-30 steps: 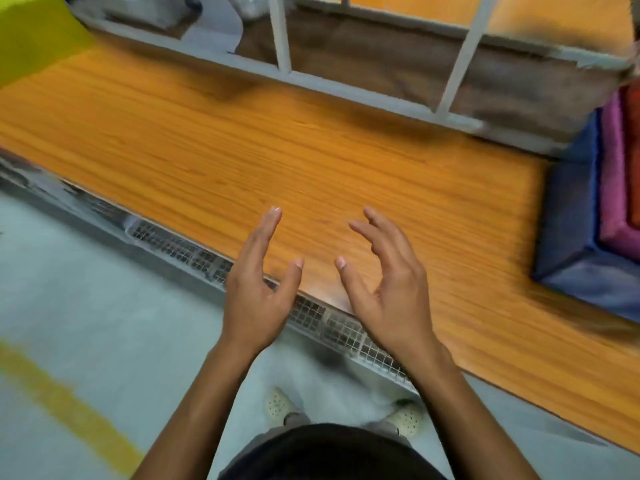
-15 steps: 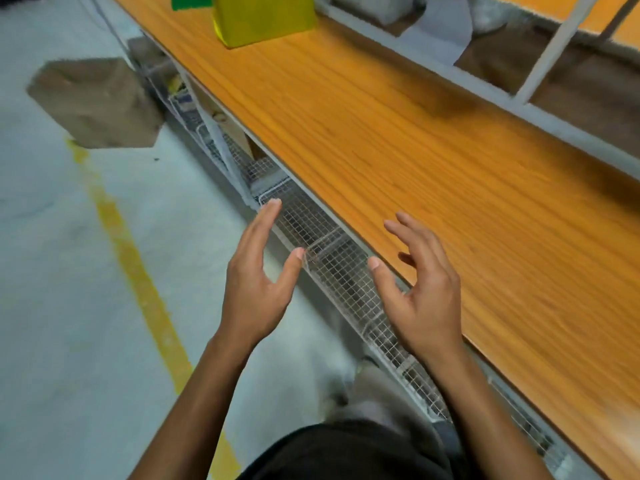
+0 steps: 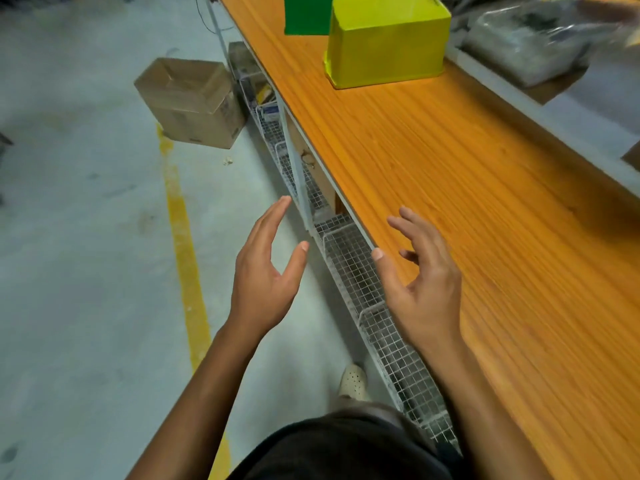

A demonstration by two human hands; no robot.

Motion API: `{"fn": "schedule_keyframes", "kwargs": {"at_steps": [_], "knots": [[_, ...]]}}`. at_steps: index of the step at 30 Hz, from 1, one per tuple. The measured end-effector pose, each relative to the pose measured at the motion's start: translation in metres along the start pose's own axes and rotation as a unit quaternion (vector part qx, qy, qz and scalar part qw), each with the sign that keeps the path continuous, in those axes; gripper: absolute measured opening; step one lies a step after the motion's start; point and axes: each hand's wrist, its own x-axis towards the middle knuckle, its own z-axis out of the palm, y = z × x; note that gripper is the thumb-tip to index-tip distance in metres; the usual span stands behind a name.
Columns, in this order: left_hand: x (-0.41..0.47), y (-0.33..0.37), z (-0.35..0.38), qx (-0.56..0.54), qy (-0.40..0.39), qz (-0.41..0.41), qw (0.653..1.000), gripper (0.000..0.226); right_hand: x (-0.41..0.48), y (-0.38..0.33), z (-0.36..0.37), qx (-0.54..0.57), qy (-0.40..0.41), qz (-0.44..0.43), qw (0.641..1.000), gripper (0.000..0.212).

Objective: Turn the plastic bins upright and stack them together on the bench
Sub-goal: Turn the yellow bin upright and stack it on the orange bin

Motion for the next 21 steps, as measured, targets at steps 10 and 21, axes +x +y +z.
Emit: {"fn": "schedule_keyframes", "kwargs": {"at_steps": [10,21], "knots": [[0.155,-0.045,-0.028,0.01,0.047,0.001,0.999,0.057,0.15,0.002,0.086,0.01,-0.018,-0.033,0.999,0.042],[0.332,-0.149,-0.05,-0.037,-0.018,0.027,0.999,0.057,0.289,0.016,0.219,-0.014,0.038,-0.004,0.999,0.044]]}}
